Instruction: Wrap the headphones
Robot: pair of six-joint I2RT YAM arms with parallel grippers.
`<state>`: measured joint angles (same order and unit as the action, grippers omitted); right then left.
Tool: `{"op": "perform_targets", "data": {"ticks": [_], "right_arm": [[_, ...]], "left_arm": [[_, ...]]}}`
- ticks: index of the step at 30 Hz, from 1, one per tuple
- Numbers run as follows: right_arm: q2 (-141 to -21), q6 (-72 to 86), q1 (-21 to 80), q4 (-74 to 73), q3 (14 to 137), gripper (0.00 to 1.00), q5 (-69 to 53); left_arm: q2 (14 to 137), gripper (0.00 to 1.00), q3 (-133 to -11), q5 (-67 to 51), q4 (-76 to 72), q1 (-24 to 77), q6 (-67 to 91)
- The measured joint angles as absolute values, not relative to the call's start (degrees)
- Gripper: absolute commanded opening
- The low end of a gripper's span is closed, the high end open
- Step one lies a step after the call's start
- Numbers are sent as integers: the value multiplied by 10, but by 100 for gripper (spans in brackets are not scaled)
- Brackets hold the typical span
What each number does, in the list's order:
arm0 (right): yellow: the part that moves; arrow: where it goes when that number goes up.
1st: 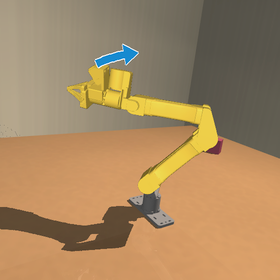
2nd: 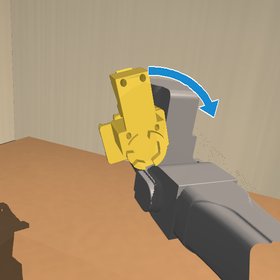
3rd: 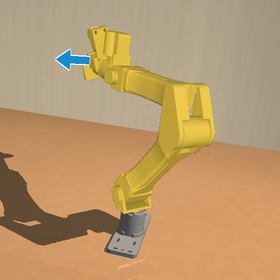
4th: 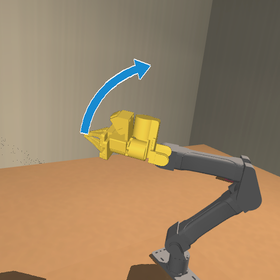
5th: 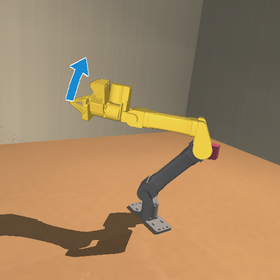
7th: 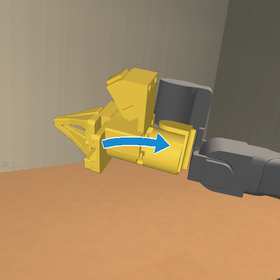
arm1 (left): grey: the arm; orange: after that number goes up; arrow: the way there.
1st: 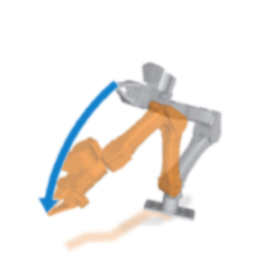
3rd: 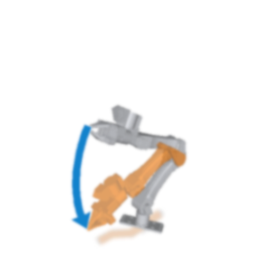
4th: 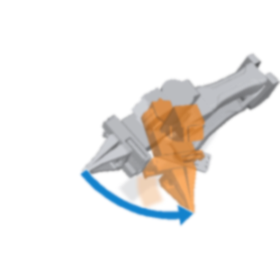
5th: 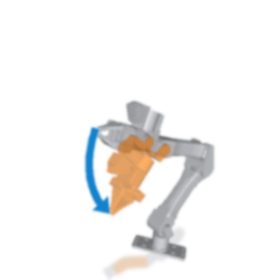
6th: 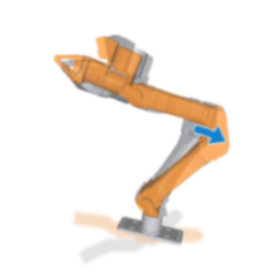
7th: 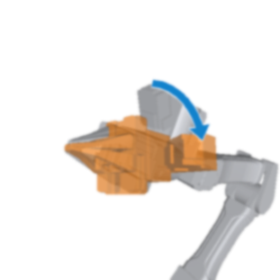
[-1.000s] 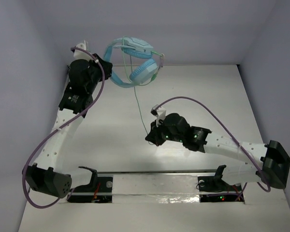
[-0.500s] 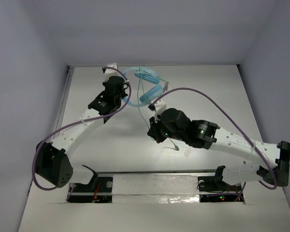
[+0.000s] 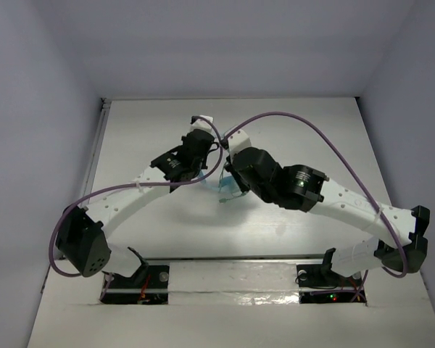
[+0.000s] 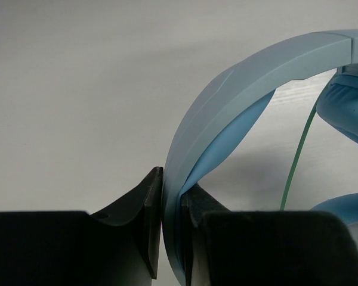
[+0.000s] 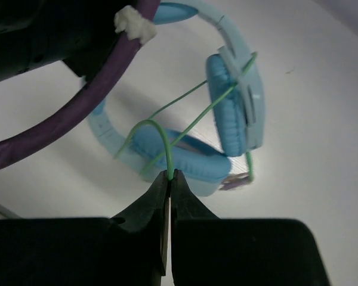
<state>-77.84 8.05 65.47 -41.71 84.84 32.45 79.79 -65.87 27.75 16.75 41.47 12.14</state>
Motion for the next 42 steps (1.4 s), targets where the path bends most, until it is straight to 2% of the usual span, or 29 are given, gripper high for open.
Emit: {"op": "perform_targets", "data": {"ticks": [7,12,17,19,27,36,42], "right_arm": [[-795,39,655,-432,846,0,410],[-795,45,655,-437,841,11,436],[-793,48,648,-415,812,12,455],[-793,48,634,-393,797,16,455],[-795,31,606,-302,778,17,456],[-797,-2,562,-249,777,17,421],[-762,23,536,-210,707,17,362]], "left_arm": [[794,0,-656,238,211,416,69],[757,0,-634,216,223,416,38],[717,0,-620,163,231,417,24],[705,0,-613,131,230,419,23],[673,0,-607,13,234,420,18],[667,0,-607,-32,234,420,15],[657,0,-620,-42,243,420,17]]}}
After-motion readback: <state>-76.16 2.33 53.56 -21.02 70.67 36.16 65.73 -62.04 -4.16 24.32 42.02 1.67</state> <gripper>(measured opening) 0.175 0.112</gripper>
